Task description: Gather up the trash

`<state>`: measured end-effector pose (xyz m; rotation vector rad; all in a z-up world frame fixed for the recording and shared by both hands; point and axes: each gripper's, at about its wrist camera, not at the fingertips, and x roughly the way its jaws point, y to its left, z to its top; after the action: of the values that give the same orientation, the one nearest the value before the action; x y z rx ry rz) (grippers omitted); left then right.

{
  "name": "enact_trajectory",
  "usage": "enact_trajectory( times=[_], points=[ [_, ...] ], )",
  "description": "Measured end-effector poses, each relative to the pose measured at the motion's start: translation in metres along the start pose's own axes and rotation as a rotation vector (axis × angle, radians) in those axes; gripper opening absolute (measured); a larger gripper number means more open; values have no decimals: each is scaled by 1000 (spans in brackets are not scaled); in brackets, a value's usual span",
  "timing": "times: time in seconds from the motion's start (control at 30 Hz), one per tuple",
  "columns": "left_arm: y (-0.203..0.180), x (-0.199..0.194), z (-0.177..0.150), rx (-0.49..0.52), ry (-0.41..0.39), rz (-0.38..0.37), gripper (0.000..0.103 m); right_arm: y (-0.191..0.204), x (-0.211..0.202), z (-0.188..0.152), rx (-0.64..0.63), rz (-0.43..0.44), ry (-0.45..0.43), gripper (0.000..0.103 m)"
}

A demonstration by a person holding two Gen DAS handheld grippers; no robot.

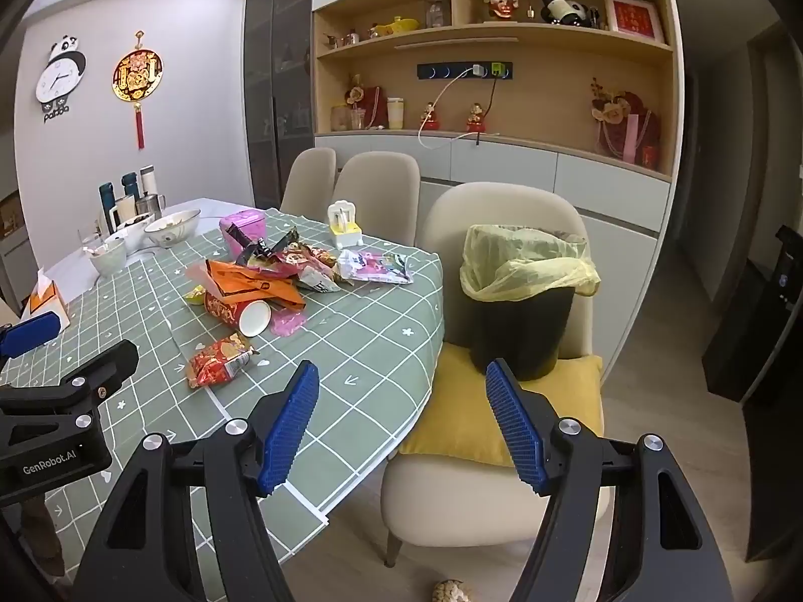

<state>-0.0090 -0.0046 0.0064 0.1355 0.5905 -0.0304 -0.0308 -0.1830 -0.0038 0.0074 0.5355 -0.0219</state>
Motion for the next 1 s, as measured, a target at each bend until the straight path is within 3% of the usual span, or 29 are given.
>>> enact_trajectory(
  times=[1.0],
  points=[
    [-4,0,1,4,3,-14,94,-3,-2,0,10,-10,-2,66]
  ],
)
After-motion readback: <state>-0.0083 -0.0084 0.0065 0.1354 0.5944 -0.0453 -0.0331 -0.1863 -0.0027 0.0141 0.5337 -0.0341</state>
